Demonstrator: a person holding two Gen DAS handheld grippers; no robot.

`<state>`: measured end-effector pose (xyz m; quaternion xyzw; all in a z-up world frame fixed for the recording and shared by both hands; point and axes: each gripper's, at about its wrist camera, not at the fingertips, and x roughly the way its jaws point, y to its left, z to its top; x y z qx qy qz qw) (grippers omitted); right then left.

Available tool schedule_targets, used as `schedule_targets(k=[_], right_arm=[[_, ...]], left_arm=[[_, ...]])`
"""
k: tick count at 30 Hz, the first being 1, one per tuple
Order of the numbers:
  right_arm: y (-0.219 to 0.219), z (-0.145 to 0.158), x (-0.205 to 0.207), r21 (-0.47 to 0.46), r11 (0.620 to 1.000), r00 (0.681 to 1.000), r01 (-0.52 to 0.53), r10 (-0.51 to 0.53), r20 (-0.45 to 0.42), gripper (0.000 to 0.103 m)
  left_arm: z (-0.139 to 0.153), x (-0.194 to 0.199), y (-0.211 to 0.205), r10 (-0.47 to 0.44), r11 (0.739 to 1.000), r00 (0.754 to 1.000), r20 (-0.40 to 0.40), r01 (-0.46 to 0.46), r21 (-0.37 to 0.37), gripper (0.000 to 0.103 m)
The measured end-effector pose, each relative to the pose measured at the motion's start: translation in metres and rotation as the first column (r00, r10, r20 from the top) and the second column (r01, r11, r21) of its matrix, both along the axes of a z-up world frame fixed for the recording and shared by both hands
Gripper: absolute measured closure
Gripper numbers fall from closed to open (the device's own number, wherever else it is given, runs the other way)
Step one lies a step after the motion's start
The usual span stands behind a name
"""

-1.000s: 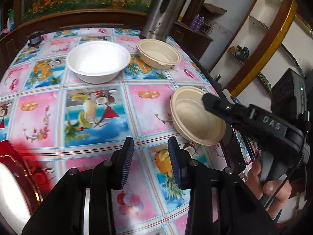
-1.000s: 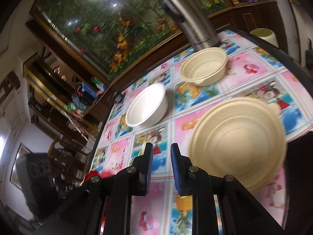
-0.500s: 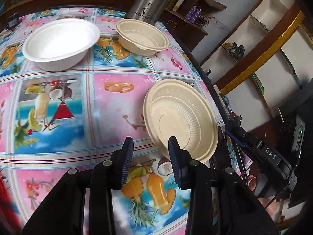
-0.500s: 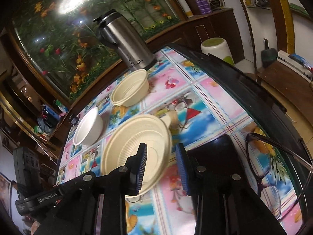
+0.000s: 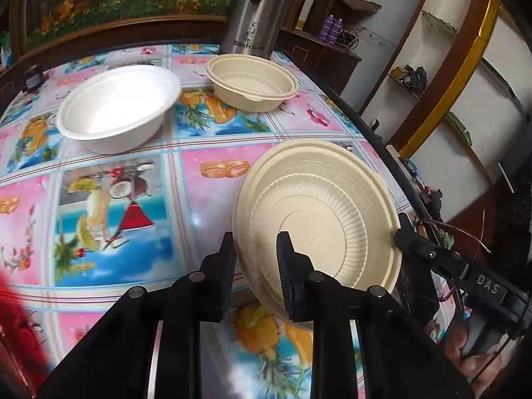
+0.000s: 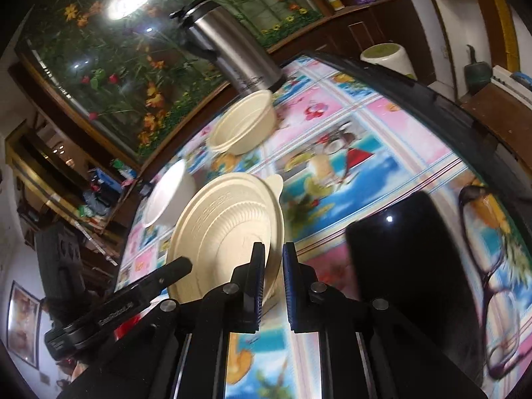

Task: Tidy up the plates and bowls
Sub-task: 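Carry the beige plate with the left tool toward the plate stack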

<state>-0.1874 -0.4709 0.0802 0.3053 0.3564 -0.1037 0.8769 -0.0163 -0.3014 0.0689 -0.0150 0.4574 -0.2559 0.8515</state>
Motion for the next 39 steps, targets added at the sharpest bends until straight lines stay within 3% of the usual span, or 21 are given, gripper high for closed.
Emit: schedule_targets(k=[5,12,39], right_arm=[[0.028,0.011,-0.002,-0.002,0.998,0.998,-0.064,0.064,0.022,0.092],[0.064,0.019,0.000,-0.026,0.991,0.991,-0.133,0.134,0.027,0.092],[0.152,0.027,0.025,-0.091,0.957,0.961,-0.275,0.274,-0.021,0.092]], left_arm=[[0.002,-0.011,0.024,0.029,0.999,0.999,0.026,-0.029,0.019,0.082],[0.002,-0.029,0.063,0.071,0.997,0.997,0.030,-0.071,-0.010,0.082],[0.023,-0.065,0.156,0.190,0.979,0.974,0.127,-0.179,-0.095,0.081]])
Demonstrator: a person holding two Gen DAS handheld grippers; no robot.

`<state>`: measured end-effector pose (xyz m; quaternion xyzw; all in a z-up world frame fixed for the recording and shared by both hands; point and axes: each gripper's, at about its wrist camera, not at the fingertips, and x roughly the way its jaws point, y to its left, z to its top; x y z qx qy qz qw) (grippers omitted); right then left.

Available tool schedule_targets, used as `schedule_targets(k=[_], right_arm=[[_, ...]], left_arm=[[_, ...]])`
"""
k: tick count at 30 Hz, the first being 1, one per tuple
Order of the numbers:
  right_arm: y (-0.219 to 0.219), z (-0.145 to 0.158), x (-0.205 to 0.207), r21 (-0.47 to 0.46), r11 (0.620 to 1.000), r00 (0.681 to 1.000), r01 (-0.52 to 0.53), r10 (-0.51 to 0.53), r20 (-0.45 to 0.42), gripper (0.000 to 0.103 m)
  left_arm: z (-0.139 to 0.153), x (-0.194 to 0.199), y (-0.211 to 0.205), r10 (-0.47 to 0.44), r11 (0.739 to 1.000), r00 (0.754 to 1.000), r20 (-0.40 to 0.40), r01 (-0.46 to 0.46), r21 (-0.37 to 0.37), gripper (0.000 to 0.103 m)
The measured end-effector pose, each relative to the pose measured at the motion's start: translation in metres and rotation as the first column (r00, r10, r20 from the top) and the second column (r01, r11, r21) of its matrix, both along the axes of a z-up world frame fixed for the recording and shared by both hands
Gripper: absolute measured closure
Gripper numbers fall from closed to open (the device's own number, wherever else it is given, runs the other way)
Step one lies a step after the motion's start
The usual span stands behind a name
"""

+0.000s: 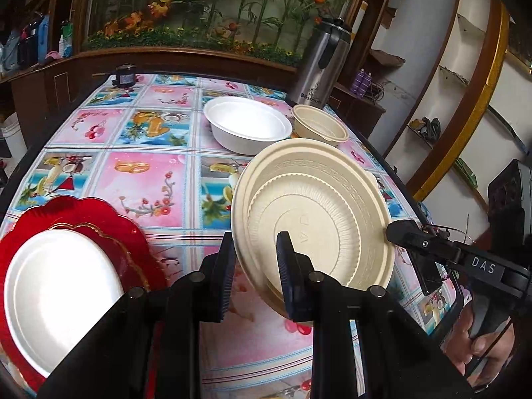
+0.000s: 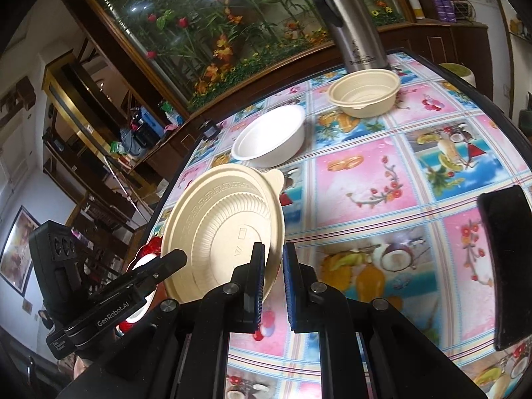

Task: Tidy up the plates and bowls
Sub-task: 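Carry the beige plate with the left tool toward the plate stack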

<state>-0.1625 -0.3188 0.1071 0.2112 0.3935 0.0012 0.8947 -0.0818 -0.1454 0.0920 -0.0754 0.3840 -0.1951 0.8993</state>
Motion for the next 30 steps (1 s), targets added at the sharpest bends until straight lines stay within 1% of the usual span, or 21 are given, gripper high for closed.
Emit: schedule_targets(k=[9,15,22,26,30], right_arm=[[0.042,0.005,0.016,-0.036,0.997,0.998,-0.069,0.069,-0.009,0.092],[0.083,0.007,0.030,-0.049,0.987,0.988,-0.152,0.152,-0.022,0.092],[0.141,-0.008,0.044,-0.028,0.962,0.962,-0.270,0.268,-0.060,0.091],[0.167,-0.022,0.051,0.003,0.944,0.940,-0.329,0.327,-0.099,0.091],[0.185,-0.031,0.053,0.011,0.931,0.923,-0.365,0.364,-0.125,0.091]], left_arm=[[0.003,-0.008,0.045,0.065,0.997,0.998,0.026,-0.064,-0.037,0.081],[0.007,-0.023,0.091,0.145,0.989,0.988,0.054,-0.143,-0.044,0.081],[0.003,-0.041,0.142,0.248,0.969,0.967,0.060,-0.247,-0.032,0.081],[-0.007,-0.046,0.168,0.296,0.955,0.955,0.030,-0.295,-0.039,0.081],[-0.014,-0.049,0.180,0.322,0.946,0.947,0.013,-0.321,-0.047,0.081]])
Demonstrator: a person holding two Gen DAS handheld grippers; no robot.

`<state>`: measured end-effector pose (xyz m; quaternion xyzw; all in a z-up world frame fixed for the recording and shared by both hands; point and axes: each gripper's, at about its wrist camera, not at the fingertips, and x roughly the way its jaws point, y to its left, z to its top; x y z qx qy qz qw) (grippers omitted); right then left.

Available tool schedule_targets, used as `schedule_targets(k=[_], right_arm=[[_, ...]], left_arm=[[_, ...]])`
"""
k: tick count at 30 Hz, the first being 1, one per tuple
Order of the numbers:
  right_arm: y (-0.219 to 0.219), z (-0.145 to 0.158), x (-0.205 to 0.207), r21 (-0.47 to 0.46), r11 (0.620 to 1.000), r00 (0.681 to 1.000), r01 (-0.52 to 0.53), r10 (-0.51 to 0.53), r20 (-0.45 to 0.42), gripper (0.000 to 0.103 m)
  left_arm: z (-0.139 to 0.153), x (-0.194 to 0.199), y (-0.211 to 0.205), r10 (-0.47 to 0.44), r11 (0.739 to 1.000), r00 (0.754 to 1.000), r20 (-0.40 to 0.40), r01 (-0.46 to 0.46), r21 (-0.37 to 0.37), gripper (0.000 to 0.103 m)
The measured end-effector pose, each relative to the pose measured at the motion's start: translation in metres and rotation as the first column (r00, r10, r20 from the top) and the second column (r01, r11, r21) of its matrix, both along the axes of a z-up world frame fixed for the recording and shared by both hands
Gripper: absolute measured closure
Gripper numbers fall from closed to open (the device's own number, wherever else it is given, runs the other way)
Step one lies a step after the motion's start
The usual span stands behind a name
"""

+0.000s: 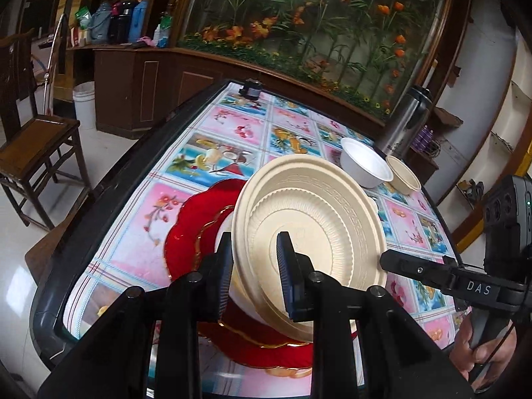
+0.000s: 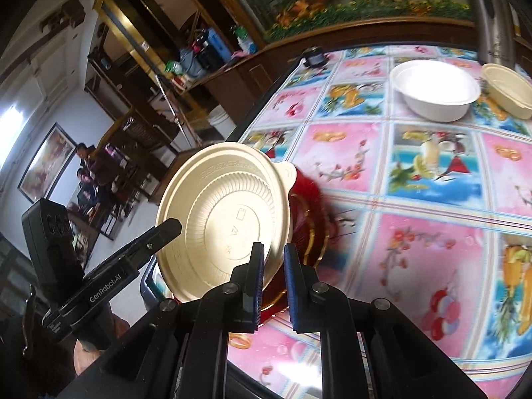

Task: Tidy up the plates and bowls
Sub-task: 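Carry the beige plate with the left tool toward the plate stack, then lower the beige plate onto the red stack and open the left tool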

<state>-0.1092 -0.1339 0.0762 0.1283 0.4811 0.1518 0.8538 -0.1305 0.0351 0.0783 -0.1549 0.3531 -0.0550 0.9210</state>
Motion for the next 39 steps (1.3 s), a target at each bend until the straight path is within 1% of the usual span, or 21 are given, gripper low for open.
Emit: schedule_targets(k=[8,14,26,32,35,39], right_arm=[[0.006,-0.005,0.002,0.007,1.000,1.000,-0.009,0.009,-0.024,0.090],[0.007,-0.003,0.003,0.002,1.000,1.000,-0.016,0.016,-0.018,0.088],[0.008,-0.003,0.003,0.000,1.000,1.000,-0.016,0.016,-0.014,0.087],[0.007,-0.003,0.004,0.001,1.000,1.000,-0.015,0.015,-0.006,0.082],[0.005,-0.001,0.004,0.010,1.000,1.000,-0.016,0.016,-0.002,0.078],[-0.001,0.004,0.003,0.018,1.000,1.000,-0.006,0.006,0.015,0.077]], left_arm=[[-0.004,-0.001,0.005,0.002,1.000,1.000,-0.010,-0.003,-0.012,0.081],[-0.005,-0.001,0.007,0.004,1.000,1.000,-0.022,-0.004,-0.017,0.081],[-0.007,0.000,0.008,0.013,1.000,0.999,-0.041,-0.014,-0.026,0.081],[-0.006,0.002,0.013,0.036,0.999,0.999,-0.040,-0.037,-0.023,0.081],[-0.005,0.001,0.015,0.043,0.999,0.998,-0.039,-0.044,-0.028,0.078],[-0.003,0.002,0.017,0.046,0.998,0.998,-0.036,-0.047,-0.033,0.078]])
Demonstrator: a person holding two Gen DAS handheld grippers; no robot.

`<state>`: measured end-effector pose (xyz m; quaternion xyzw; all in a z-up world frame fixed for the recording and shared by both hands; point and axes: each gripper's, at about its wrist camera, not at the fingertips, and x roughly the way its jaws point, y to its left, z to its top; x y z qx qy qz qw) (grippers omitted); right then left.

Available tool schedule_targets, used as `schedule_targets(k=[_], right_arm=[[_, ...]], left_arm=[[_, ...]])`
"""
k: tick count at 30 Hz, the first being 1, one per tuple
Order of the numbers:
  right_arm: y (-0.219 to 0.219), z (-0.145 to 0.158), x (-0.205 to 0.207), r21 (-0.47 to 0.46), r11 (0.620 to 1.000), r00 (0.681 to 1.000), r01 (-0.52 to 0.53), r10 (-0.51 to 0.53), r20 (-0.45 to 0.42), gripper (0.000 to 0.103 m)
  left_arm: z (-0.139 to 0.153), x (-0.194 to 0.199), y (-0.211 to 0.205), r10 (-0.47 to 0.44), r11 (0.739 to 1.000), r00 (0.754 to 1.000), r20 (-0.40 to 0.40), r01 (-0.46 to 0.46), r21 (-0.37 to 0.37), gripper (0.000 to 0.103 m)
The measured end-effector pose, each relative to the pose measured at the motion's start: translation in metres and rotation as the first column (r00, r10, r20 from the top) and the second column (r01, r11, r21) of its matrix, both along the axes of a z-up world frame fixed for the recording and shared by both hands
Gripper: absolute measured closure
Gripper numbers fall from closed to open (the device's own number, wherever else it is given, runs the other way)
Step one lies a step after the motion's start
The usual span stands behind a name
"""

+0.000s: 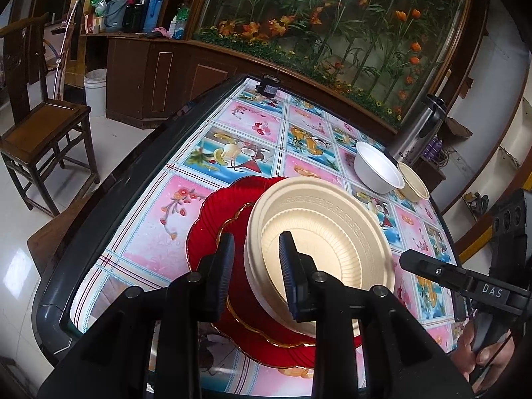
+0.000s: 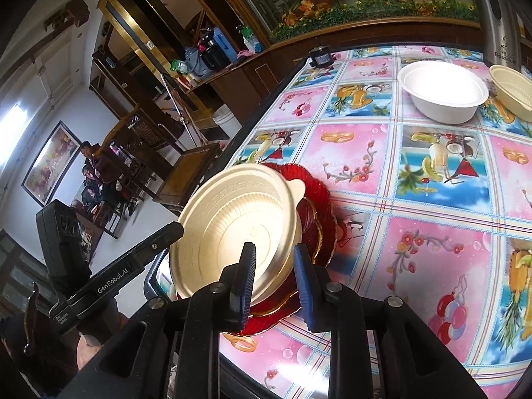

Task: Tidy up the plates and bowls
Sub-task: 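Lower the beige plate onto the red stack and open the left tool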

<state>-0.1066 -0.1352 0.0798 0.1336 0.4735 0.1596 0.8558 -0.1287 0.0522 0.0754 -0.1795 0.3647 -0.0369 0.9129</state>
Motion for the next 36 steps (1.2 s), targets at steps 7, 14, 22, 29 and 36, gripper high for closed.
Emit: schedule_targets(k=[7,14,22,29,36], right_arm=[[-0.019,0.008,-0.002,0.028,0.999,0.999,0.035,-0.036,0.020,0.077],[-0.043,0.014,-0.004,0.061,0.995,0.996,0.082,-0.085,0.036,0.076],[-0.080,0.018,-0.006,0.104,0.984,0.987,0.146,-0.152,0.053,0.074],[-0.114,0.017,-0.010,0.134,0.971,0.976,0.198,-0.208,0.064,0.074],[-0.157,0.017,-0.016,0.155,0.948,0.953,0.278,-0.292,0.077,0.073]], left_arm=[[0.006,-0.001,0.000,0.011,1.000,1.000,0.023,-0.011,0.007,0.051],[0.011,-0.001,-0.007,0.005,1.000,1.000,0.029,-0.005,0.023,0.051],[0.022,-0.005,-0.024,-0.008,0.999,0.999,0.044,0.005,0.054,0.051],[0.033,-0.001,-0.058,-0.070,0.994,0.996,0.049,0.065,0.090,0.051],[0.040,0.009,-0.105,-0.171,0.980,0.985,0.036,0.166,0.109,0.051]])
